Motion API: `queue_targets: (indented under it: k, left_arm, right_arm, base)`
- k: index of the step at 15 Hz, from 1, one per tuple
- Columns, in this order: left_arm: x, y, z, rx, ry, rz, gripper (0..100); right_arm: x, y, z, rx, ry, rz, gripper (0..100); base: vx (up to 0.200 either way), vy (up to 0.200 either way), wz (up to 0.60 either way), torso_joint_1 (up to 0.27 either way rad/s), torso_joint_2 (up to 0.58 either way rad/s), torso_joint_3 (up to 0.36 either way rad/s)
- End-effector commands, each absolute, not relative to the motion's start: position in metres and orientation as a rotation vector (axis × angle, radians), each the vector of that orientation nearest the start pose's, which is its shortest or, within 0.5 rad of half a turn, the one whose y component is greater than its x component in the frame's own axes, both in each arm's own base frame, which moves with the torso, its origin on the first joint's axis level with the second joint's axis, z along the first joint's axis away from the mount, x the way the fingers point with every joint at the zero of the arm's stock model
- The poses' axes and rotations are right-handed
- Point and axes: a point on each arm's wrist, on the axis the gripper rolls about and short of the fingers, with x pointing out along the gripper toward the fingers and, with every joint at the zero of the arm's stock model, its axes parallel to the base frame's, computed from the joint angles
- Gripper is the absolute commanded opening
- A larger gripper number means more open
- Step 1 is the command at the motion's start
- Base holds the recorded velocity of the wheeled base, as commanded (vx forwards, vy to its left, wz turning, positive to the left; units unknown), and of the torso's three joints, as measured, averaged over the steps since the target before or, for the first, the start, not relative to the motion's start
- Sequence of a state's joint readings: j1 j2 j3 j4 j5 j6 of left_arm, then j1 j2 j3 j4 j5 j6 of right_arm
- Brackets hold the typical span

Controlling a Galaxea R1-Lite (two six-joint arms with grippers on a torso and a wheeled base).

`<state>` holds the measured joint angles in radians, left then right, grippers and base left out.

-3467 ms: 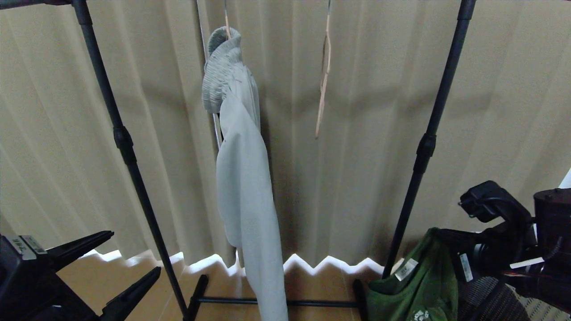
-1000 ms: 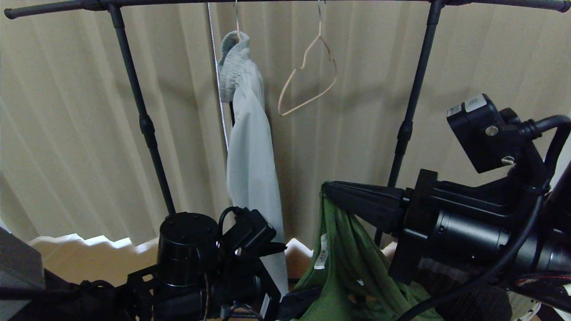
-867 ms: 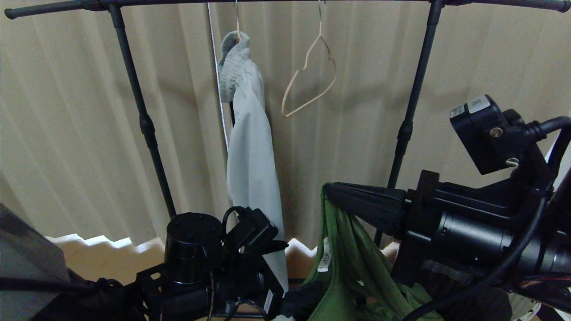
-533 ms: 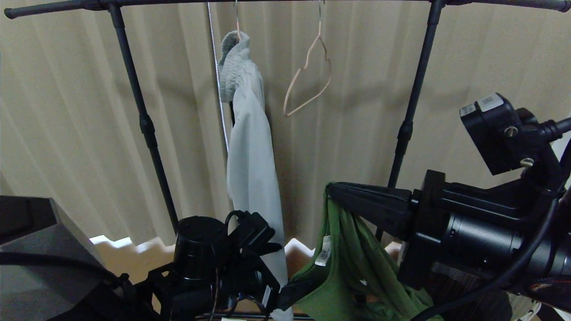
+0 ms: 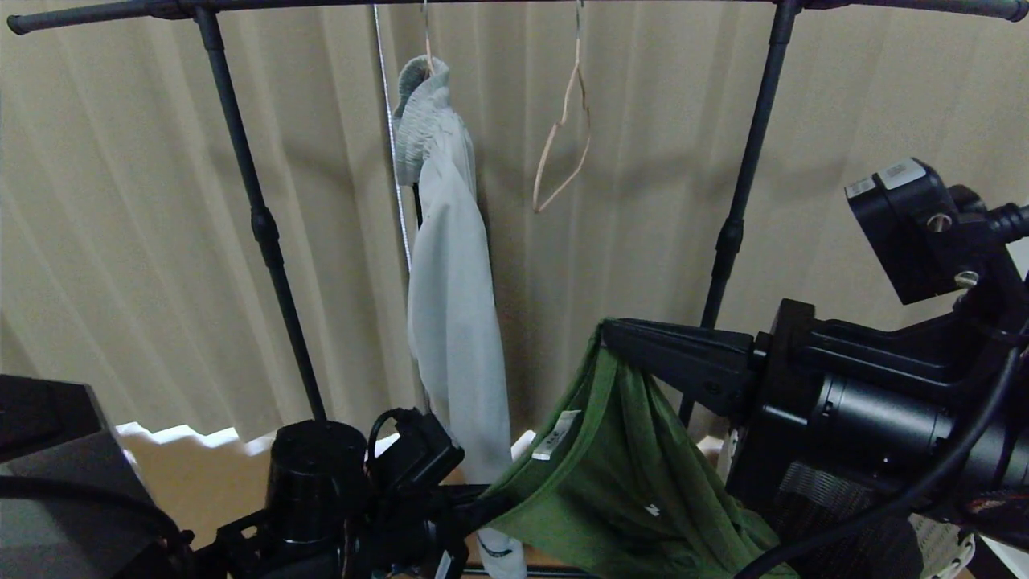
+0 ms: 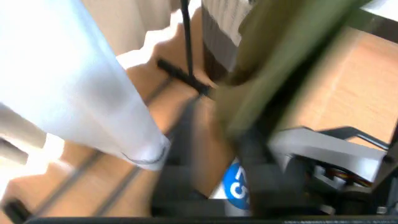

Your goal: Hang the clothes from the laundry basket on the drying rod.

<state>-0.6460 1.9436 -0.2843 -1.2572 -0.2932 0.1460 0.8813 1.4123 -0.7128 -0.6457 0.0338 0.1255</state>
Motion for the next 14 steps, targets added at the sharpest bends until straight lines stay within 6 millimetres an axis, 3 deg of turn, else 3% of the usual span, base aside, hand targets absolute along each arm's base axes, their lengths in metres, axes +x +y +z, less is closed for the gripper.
queue_targets:
  k: [1, 4, 6, 10, 11, 14]
  left_arm:
    - [0.2, -0.134, 0.077, 0.242, 0.23, -0.847, 0]
    - [0.208, -0.106, 0.12, 0.231, 0.105, -0.706, 0]
    - [0.206, -0.092, 0.154, 0.231, 0.121, -0.652, 0]
    - [0.198, -0.083, 0.212, 0.222, 0.168, -0.632, 0]
    - [0.192, -0.081, 0.241, 0.21, 0.185, -0.633, 0]
    - [0.188, -0.081, 0.297, 0.115, 0.147, -0.63, 0]
  right_arm:
    - [0.158, 0.177, 0.236, 0.095, 0.105, 0.868, 0]
    - [0.172, 0.162, 0.227, 0.086, 0.129, 0.779, 0]
    - [0.178, 0.151, 0.223, 0.082, 0.139, 0.723, 0]
    - [0.179, 0.138, 0.232, 0.092, 0.097, 0.677, 0]
    - [0.18, 0.132, 0.239, 0.094, 0.07, 0.654, 0]
    - [0.19, 0.118, 0.253, 0.105, 0.012, 0.58, 0]
  base:
    - [0.0, 0.0, 0.0, 0.0, 0.0, 0.0]
    - [0.0, 0.0, 0.0, 0.0, 0.0, 0.0]
    - [0.0, 0.0, 0.0, 0.0, 0.0, 0.0]
    - [0.0, 0.0, 0.0, 0.0, 0.0, 0.0]
    - [0.0, 0.0, 0.0, 0.0, 0.0, 0.0]
    - [0.0, 0.0, 0.0, 0.0, 0.0, 0.0]
